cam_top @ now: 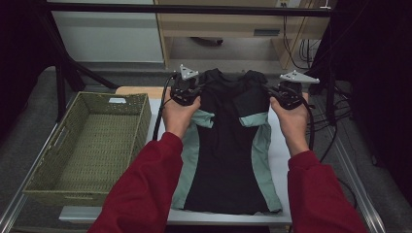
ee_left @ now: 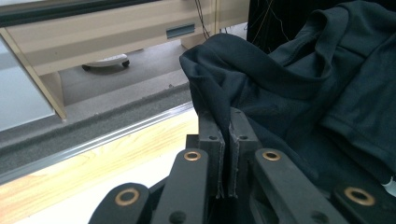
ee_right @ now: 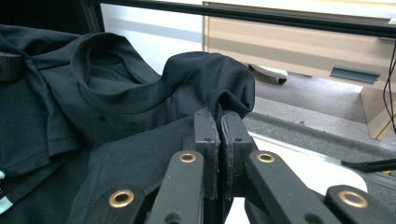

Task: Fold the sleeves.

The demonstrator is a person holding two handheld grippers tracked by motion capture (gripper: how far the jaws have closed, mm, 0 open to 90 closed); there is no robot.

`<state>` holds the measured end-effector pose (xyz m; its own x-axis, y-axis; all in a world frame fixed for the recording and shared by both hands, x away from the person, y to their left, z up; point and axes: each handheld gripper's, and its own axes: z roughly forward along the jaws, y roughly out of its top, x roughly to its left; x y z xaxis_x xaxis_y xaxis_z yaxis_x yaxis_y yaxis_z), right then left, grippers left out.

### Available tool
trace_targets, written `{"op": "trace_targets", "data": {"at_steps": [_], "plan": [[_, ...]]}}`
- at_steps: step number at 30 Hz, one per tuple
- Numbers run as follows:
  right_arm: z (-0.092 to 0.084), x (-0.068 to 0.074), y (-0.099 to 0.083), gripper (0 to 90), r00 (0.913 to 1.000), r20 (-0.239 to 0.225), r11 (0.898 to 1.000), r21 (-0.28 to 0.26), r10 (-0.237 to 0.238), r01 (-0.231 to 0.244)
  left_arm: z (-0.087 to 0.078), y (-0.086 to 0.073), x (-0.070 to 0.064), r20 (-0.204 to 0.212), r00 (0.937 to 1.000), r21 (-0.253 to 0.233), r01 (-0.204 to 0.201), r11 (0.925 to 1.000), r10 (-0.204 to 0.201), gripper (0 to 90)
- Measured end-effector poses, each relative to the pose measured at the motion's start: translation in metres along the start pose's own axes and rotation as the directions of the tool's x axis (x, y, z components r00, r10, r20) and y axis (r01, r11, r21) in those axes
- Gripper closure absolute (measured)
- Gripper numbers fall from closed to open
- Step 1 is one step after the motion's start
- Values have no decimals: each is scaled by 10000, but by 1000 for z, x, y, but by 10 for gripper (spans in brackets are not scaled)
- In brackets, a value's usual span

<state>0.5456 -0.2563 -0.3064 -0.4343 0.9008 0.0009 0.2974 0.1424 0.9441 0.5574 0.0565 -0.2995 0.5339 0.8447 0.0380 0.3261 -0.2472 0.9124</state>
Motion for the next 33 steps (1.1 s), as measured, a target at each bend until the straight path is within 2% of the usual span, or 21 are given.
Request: {"op": "trace_targets", "data": {"at_steps": [4,13,22,33], "plan": [[-1,0,5,867,9999,17,9999,-51,-110,110,-1,3,1,-30,10000,-97,-19,10000,19,864],[0,1,4,867,9998,6,9998,20,-182,182,-1,1,2,1,10000,-6,48,10000,-48,864],[1,2,10,867,9997,34,9997,-38,-245,245,-1,1,6,-75,9999,-132,137,9998,-138,864],[6,7,4,867,9995,-80,9995,104,-301,302,-1,-7,10,-110,9998,89,137,9999,-136,864]]}}
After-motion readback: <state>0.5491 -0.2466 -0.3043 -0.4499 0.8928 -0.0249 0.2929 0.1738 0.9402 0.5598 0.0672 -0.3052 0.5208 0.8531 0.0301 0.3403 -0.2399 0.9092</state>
